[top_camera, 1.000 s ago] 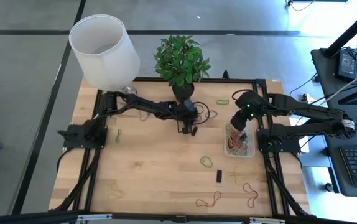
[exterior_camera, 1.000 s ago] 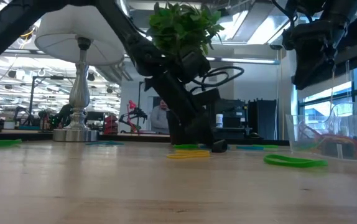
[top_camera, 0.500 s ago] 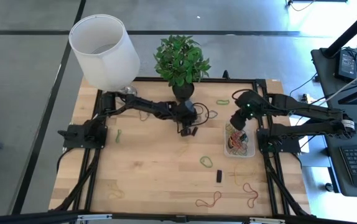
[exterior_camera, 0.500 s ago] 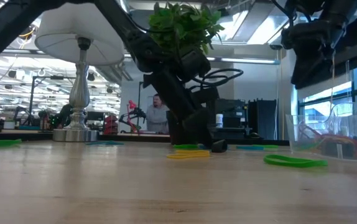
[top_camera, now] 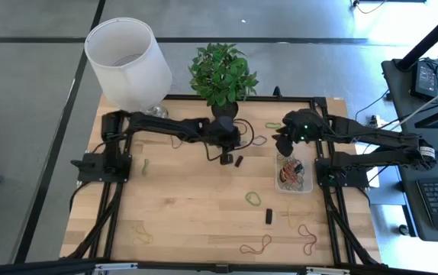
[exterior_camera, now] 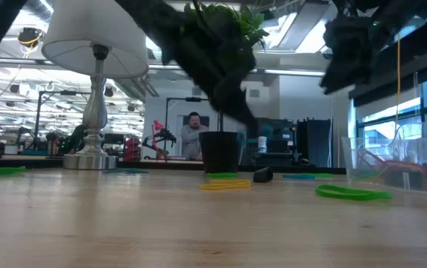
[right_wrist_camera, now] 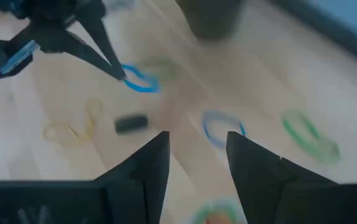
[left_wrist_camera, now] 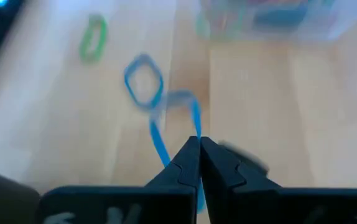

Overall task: Pick and place rubber bands into bin
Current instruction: Put the blue rubber band into the transparent bin

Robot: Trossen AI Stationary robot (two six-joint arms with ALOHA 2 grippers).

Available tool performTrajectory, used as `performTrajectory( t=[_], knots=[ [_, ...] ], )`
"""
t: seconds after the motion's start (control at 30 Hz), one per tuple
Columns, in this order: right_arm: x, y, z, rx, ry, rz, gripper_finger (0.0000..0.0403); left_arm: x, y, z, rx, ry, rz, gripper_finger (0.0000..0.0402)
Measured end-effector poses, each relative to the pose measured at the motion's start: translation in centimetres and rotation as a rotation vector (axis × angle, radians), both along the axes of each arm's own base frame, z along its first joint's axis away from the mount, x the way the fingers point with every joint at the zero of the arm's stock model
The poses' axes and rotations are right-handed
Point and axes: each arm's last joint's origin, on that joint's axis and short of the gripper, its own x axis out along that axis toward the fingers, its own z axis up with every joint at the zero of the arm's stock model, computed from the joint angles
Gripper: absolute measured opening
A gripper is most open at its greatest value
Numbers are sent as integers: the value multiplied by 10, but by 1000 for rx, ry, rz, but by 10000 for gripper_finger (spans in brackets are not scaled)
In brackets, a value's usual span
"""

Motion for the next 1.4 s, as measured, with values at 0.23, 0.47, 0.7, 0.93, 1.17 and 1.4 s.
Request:
performTrajectory(
  t=[0.23,0.47,0.7,0.93,1.17,1.4],
  knots=[
    [25,2,-3,-202,-197,178,162,-12,-1,38,12,-81,13,3],
    [48,4,-7,-283,-293,278,165,-25,-3,56,19,-63,26,3],
    [77,6,-18,-318,-357,354,207,-28,-4,57,18,-47,36,3],
    [92,9,-36,-431,-269,468,238,-27,-7,57,3,-45,42,3],
    [101,12,-50,-527,-189,537,214,-27,-12,57,-9,-48,32,3],
    [105,10,-58,-604,-129,580,179,-26,-15,57,-10,-48,21,3]
  ],
)
